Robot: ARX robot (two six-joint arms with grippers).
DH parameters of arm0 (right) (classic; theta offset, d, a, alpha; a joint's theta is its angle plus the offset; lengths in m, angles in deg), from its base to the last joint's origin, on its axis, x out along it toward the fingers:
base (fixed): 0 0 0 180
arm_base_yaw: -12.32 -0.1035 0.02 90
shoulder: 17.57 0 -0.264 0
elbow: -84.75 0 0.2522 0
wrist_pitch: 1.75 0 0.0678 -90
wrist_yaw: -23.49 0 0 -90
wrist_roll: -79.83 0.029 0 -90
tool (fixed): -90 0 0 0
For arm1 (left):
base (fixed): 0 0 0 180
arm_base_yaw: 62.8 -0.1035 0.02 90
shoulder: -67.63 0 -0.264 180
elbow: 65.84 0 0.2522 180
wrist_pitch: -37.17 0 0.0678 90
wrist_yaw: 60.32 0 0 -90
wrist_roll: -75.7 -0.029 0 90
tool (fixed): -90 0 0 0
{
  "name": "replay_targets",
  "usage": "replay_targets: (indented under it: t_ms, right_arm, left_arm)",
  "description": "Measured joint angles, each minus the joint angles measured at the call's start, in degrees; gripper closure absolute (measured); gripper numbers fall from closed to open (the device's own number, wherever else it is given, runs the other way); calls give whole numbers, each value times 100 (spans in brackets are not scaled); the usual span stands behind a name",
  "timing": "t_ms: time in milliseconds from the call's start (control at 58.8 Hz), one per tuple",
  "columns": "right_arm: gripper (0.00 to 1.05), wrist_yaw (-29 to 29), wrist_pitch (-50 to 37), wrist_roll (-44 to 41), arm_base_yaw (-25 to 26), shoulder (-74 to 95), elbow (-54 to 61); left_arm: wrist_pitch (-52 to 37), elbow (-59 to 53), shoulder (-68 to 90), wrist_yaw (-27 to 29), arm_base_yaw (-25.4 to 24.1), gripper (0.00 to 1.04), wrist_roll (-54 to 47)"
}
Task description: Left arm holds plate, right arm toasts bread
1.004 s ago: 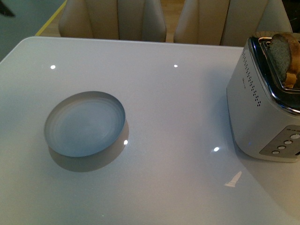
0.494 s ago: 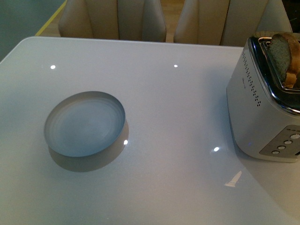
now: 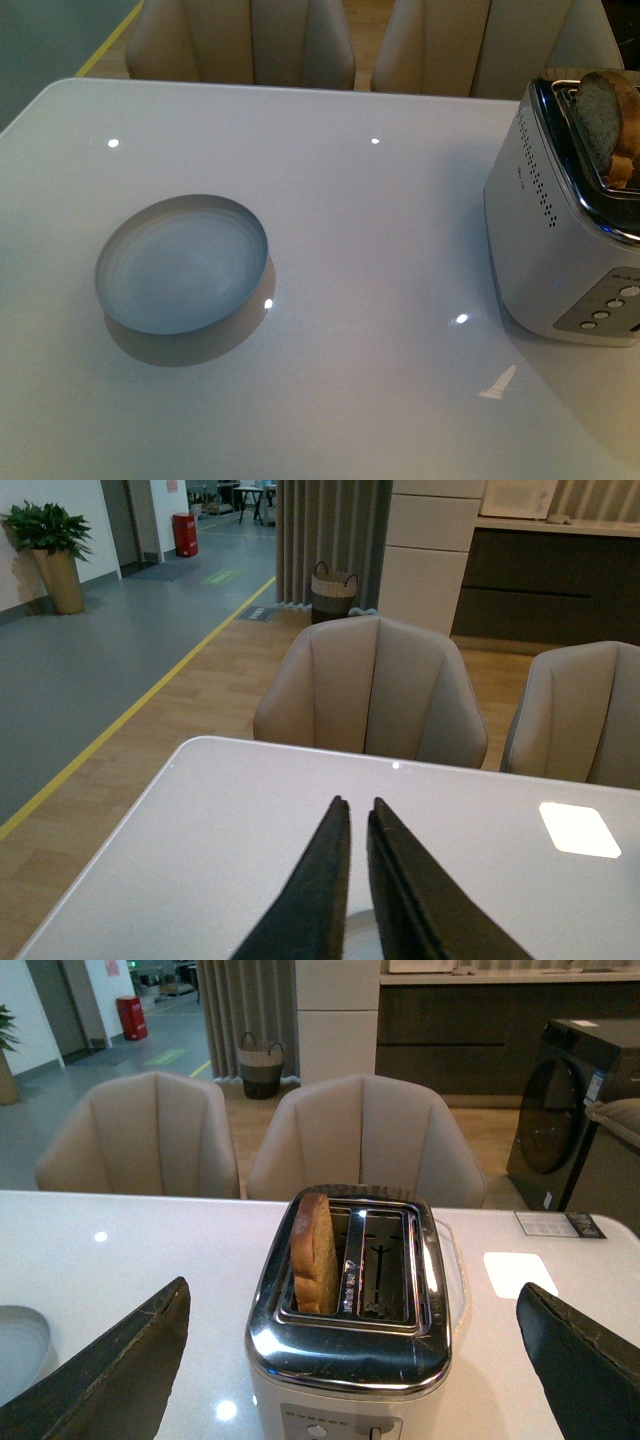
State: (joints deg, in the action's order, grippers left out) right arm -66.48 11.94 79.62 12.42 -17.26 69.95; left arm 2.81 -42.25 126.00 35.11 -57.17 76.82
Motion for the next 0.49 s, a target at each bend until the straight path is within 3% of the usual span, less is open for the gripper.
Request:
replay_targets:
  t_ms: [170,494]
  right_arm:
    - [9,-2,0,0,0,0,0]
    - [9,-2,0,0,0,0,0]
  left_arm:
    - [376,-358,-713,-509,-409,102,-31]
    - [933,-907,-1790,-546,-544,102,-46]
